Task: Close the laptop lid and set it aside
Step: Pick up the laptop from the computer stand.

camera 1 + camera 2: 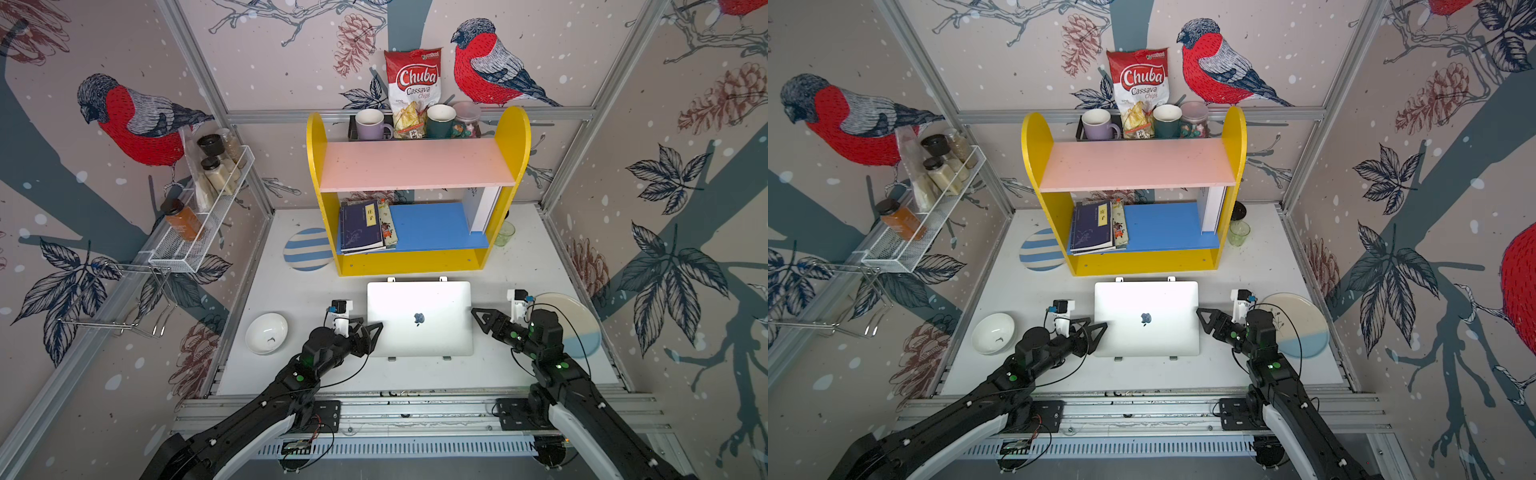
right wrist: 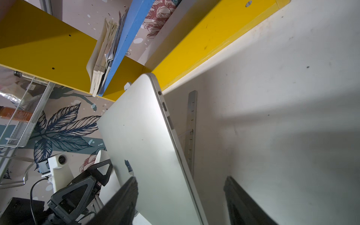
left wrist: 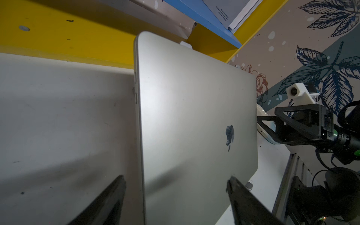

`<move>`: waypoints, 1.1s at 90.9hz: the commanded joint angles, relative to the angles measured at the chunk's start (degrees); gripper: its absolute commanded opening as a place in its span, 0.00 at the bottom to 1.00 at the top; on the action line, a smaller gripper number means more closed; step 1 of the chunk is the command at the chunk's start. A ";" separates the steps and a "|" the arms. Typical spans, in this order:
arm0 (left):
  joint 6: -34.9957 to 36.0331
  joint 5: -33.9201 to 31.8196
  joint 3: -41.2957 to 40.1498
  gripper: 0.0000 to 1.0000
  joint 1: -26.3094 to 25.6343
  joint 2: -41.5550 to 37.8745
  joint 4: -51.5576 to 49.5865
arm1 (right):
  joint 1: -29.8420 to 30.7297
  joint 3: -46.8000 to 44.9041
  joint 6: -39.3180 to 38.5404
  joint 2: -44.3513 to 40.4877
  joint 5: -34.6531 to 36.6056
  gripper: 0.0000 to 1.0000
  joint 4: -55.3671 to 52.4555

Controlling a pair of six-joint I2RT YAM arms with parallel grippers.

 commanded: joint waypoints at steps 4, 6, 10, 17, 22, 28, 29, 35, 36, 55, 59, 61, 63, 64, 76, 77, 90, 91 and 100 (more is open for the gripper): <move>0.95 0.58 1.30 0.82 0.73 1.72 1.14 | 0.02 2.47 -1.67 6.29 -2.51 0.67 7.86; 1.04 0.90 1.68 0.82 0.94 2.22 1.34 | -0.04 3.10 -1.93 7.42 -2.90 0.66 8.12; 0.96 1.89 2.49 0.82 1.46 3.43 1.94 | -0.06 4.60 -2.75 9.75 -3.67 0.66 8.19; 0.39 4.27 3.84 0.82 2.89 5.89 3.51 | -0.24 6.83 -3.93 12.65 -5.09 0.65 8.45; -0.33 6.29 4.67 0.82 4.16 8.34 5.11 | -0.69 8.17 -4.53 14.93 -6.06 0.65 8.57; -1.04 8.81 5.82 0.82 5.47 11.31 7.03 | -1.37 9.16 -5.11 17.09 -7.25 0.65 9.08; -1.21 9.10 6.10 0.82 5.65 11.89 7.17 | -1.46 9.28 -5.16 17.38 -7.48 0.65 9.17; -1.93 10.47 7.08 0.82 6.26 14.94 9.18 | -2.14 9.87 -5.51 19.90 -8.92 0.65 10.10; -2.10 10.68 7.26 0.82 6.35 15.68 9.53 | -2.29 9.94 -5.49 20.23 -9.15 0.65 10.38; -7.61 15.47 9.08 0.80 8.83 27.31 22.67 | -3.88 11.64 -5.41 27.26 -14.04 0.61 15.80; -8.72 16.63 9.39 0.79 9.27 29.47 25.62 | -4.07 11.94 -5.35 28.33 -15.13 0.60 16.87; -9.33 17.51 9.68 0.78 9.45 30.72 26.73 | -4.17 12.04 -5.38 28.86 -15.63 0.60 17.36; -9.71 18.10 10.04 0.77 9.61 31.93 27.49 | -4.36 12.13 -5.34 29.23 -16.09 0.60 17.72; -9.94 18.58 10.24 0.76 9.65 32.57 28.04 | -4.41 12.22 -5.32 29.52 -16.25 0.60 17.84; -12.66 22.77 11.51 0.69 10.16 39.19 34.25 | -5.19 12.07 -4.57 32.81 -18.81 0.59 21.35; -12.87 23.02 11.58 0.68 10.19 39.76 34.72 | -5.22 12.06 -4.54 33.15 -19.02 0.58 21.63; -15.70 25.95 11.46 0.62 10.75 46.14 42.69 | -5.32 11.84 -3.87 37.09 -21.49 0.54 25.45; -15.84 26.11 11.43 0.61 10.84 46.57 43.11 | -5.33 11.81 -3.84 37.44 -21.63 0.54 25.75; -17.55 26.31 10.63 0.58 11.30 49.53 46.90 | -5.32 11.63 -3.27 39.48 -22.45 0.54 27.93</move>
